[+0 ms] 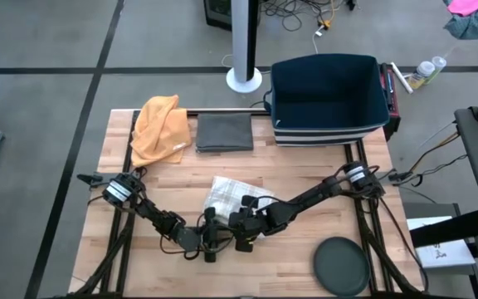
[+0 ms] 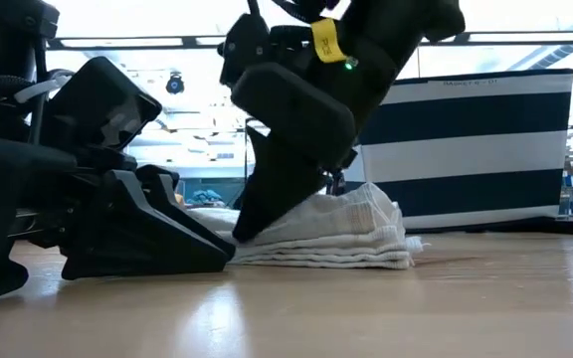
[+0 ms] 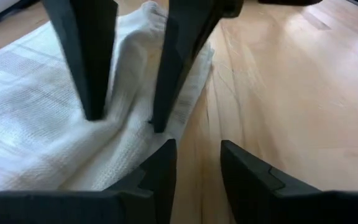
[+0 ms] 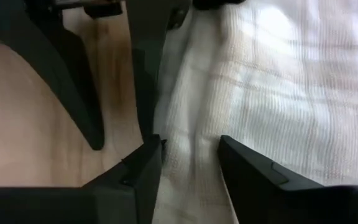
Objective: Fold kitchen towel into neat rectangle
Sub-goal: Fold the white patterned towel
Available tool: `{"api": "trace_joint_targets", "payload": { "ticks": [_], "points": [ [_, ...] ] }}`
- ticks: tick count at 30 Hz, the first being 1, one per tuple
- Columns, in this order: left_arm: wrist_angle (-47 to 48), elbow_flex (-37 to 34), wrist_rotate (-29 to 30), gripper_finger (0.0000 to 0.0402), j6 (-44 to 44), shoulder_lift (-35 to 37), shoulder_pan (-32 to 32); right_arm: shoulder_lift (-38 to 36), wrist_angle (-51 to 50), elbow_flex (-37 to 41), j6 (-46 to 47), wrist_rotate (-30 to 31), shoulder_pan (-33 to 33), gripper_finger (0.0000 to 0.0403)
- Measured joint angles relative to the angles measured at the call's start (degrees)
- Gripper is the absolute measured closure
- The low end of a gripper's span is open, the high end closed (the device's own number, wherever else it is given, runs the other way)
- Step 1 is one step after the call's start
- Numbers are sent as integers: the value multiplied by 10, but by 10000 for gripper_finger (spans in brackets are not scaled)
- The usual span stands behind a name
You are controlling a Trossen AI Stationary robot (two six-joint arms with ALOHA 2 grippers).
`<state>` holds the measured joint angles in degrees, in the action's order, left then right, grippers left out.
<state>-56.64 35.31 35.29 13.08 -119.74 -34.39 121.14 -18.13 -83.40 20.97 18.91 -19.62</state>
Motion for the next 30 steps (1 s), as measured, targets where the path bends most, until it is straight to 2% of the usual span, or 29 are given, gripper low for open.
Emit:
{"api": "trace_joint_targets", "payload": {
  "ticks": [9, 20, 25, 30],
  "points": [
    [2, 0, -1, 285, 1, 0, 0, -16, -27, -11, -7, 56, -4, 250],
    [7, 0, -2, 287, 5, 0, 0, 5, -6, -4, -10, 22, 4, 281],
    [7, 0, -3, 296, 9, -1, 0, 5, -9, -3, -11, 49, 5, 303],
    [7, 0, -4, 301, 10, -1, 1, 5, -9, -3, -10, 51, 7, 342]
  ]
}}
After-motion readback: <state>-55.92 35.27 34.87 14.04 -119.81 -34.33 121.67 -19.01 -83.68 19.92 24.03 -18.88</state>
